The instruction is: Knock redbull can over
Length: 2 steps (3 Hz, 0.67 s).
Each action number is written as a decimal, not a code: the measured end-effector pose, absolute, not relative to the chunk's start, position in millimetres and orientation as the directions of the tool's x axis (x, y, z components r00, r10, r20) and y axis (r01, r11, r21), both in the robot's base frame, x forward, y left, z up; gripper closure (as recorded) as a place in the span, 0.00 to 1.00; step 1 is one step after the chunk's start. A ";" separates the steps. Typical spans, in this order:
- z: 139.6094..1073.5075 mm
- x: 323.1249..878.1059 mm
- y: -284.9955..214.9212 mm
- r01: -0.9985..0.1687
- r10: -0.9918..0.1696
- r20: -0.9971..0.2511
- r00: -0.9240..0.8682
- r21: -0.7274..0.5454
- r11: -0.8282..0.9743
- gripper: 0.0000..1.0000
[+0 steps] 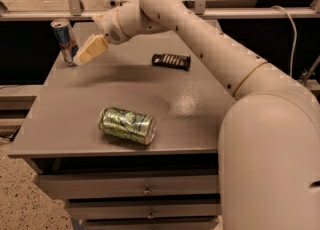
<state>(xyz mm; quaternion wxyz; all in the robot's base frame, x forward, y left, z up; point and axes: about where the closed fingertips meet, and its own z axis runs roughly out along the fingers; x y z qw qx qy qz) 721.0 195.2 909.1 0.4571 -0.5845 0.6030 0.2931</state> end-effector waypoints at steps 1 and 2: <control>910.0 723.2 226.1 -0.980 -0.361 -0.929 0.080 -0.139 0.140 0.00; 912.2 723.5 247.3 -0.984 -0.336 -0.939 0.078 -0.128 0.128 0.00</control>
Offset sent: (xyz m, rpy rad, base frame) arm 0.0056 0.0721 0.0089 0.1403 0.0445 0.0445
